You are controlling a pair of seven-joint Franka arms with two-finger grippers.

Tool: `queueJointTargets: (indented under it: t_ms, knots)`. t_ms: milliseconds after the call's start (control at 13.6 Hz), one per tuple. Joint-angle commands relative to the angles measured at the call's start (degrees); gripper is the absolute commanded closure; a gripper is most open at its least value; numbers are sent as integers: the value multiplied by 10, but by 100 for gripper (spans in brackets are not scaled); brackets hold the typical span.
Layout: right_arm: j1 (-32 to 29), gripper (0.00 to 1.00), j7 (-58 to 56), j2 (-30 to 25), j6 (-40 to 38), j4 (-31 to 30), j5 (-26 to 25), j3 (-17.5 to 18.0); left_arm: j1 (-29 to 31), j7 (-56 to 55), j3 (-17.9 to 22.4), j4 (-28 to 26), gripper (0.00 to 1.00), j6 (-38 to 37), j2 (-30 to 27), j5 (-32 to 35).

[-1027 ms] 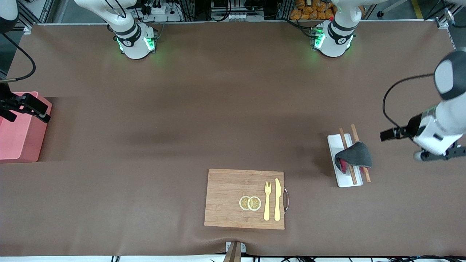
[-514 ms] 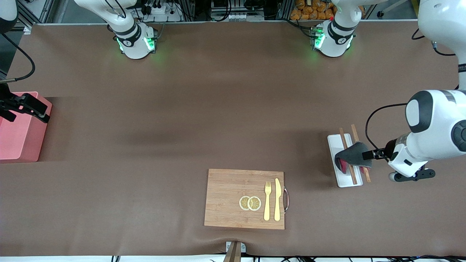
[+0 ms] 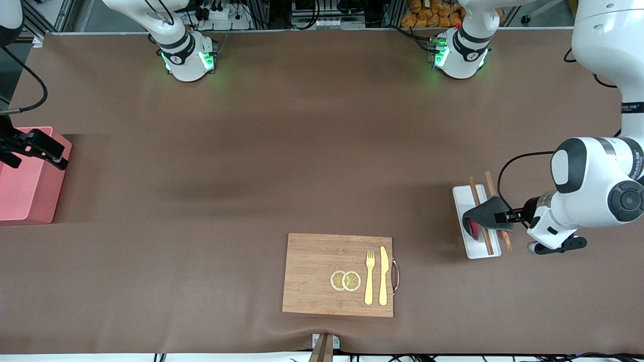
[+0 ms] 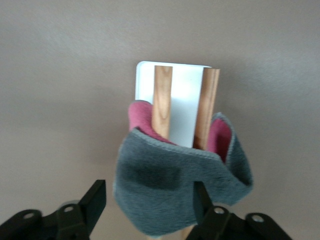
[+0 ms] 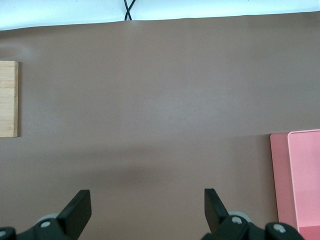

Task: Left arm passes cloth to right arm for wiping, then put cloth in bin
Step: 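Close the left gripper on the grey cloth and lift it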

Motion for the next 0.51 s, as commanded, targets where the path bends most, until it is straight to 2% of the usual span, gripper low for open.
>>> queueJointTargets:
  t_ms: [0, 220, 440]
  knots:
    - [-5, 0, 1, 1, -3, 3, -4, 4, 0, -17, 0, 7, 32, 4, 8, -18]
    - [-6, 0, 2, 1, -3, 3, -4, 4, 0, -29, 0, 6, 42, 4, 12, -18]
    - [-6, 0, 2, 1, -3, 3, -4, 4, -3, -32, 0, 5, 47, 4, 13, -18]
